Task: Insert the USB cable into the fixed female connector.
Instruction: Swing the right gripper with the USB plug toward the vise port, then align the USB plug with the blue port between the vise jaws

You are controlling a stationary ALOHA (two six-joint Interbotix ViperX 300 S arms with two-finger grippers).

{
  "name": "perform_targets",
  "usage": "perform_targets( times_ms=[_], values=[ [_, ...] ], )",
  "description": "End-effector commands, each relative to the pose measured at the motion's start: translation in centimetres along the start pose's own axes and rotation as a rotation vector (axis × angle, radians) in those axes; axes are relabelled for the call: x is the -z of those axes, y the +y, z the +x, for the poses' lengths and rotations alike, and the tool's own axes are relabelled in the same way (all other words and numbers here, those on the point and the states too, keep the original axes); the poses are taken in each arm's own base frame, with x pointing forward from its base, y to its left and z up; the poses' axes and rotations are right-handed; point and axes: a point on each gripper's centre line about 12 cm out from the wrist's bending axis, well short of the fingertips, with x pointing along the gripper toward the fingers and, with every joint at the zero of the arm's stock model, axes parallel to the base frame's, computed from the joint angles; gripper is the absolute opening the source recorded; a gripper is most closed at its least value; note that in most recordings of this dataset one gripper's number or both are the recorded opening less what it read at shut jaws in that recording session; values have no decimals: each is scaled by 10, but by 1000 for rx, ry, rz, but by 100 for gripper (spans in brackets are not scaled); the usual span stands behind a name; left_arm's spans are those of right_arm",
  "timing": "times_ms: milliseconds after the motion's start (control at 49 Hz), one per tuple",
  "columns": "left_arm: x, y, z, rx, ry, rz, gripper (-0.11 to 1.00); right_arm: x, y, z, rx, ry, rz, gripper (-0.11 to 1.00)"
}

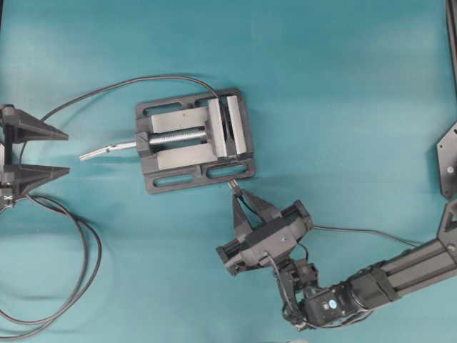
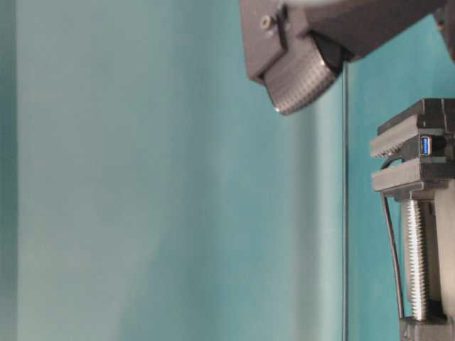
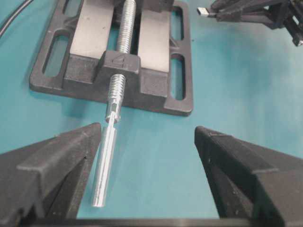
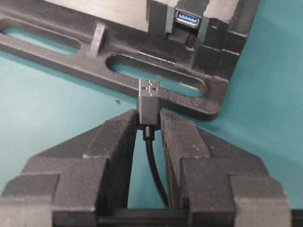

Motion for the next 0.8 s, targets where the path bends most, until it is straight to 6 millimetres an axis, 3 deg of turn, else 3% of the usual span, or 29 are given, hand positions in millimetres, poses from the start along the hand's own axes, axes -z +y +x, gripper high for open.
perform_targets(
  times_ms=[0,776],
  values=[
    [-4,-1,1,0,-11,-6,97,-13,7,-5,19,-2,50,20],
    [-4,-1,1,0,-11,-6,97,-27,9,1,138,-45,109,20]
  ],
)
